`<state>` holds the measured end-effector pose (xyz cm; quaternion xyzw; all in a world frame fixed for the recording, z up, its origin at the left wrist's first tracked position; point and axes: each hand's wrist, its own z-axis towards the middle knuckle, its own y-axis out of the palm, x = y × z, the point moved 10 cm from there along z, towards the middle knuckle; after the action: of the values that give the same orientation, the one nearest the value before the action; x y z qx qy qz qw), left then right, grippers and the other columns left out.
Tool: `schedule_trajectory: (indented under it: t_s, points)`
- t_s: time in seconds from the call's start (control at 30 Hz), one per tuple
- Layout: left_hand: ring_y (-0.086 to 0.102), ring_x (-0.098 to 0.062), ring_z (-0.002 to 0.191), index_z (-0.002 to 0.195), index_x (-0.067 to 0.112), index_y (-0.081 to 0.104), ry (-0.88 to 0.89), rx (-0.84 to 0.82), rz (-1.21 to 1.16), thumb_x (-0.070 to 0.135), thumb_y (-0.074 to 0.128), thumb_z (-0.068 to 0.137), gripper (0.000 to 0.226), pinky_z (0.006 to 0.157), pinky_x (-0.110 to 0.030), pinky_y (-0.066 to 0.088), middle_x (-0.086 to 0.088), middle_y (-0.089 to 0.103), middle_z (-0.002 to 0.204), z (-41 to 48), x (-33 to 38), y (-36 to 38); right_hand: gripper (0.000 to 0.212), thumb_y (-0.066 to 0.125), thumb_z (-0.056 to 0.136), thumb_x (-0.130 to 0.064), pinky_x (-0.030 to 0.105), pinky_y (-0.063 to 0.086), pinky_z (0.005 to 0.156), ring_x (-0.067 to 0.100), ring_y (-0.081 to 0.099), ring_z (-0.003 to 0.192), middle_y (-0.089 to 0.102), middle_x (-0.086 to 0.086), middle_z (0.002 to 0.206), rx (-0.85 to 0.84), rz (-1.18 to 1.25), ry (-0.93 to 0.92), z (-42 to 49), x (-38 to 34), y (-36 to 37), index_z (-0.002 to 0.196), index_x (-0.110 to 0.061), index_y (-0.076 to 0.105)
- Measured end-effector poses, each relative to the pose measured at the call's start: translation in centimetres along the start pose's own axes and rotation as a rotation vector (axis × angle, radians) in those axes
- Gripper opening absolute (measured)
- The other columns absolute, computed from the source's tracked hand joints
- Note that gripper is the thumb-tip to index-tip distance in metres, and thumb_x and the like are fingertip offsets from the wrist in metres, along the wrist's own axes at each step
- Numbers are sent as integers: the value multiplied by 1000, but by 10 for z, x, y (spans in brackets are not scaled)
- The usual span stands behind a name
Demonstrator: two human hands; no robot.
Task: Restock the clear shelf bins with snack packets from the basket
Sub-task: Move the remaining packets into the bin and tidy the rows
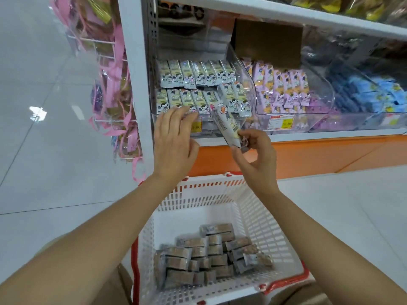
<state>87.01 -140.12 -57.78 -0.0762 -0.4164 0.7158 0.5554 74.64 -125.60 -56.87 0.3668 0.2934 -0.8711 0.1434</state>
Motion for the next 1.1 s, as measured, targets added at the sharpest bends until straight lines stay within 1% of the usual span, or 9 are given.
schedule_trajectory:
  t_s: [0.1,0.3,0.4,0.53,0.63,0.77,0.87,0.97,1.1]
  points:
    - [16,-28,149,153,11,28,70,-189,168,15,53,85,72,122,-51,2,-10,27,159,4,-5,23,25,68,87,-7,23,45,69,16,52,77,56,6,94,66,-39,-14,25,-9,-7,110,-11,58]
    - [14,-30,149,156,13,17,101,-242,302,16,52,82,83,122,-51,3,-10,21,161,1,-7,31,19,66,87,-21,16,34,65,2,42,75,47,-11,87,70,-298,-32,77,-12,15,104,-18,60]
    - [14,-30,149,156,13,16,117,-254,297,15,55,80,86,122,-52,3,-11,19,162,1,-8,32,19,65,87,-27,25,40,73,10,47,84,51,-8,91,71,-415,-41,91,-6,29,104,-18,61]
    - [13,-31,149,157,13,13,138,-280,309,17,60,80,90,122,-51,4,-11,17,162,0,-8,33,18,65,86,-34,29,32,76,19,50,93,58,-3,93,39,-561,-50,98,5,45,99,-22,62]
    - [14,-32,149,156,12,16,140,-270,300,16,63,78,91,122,-52,5,-12,18,162,0,-7,32,23,68,85,-38,29,27,75,21,51,94,58,1,94,35,-611,-16,98,13,46,100,-21,66]
    - [13,-31,150,156,11,18,145,-258,269,13,60,77,89,122,-53,6,-12,18,162,1,-6,28,33,66,85,-44,34,39,80,22,51,94,56,2,94,17,-554,-43,94,8,42,107,-20,68]
    - [8,-30,151,156,10,16,163,-248,268,17,54,81,84,122,-51,4,-11,14,163,-8,-6,24,29,63,90,-37,37,42,82,18,50,93,55,-2,96,15,-440,-116,72,-3,33,112,-18,65]
    - [18,-31,147,152,8,25,288,-242,289,20,58,80,80,122,-49,9,-13,25,159,-38,0,32,22,60,91,-28,39,44,83,16,51,90,56,-3,93,-17,-361,-154,34,1,30,107,-13,65]
    - [33,-32,141,146,10,41,300,-454,338,29,74,78,78,121,-47,14,-13,41,151,-80,-18,72,20,61,88,-24,23,40,81,21,55,89,60,2,95,-209,-396,-76,-36,51,50,103,-12,66]
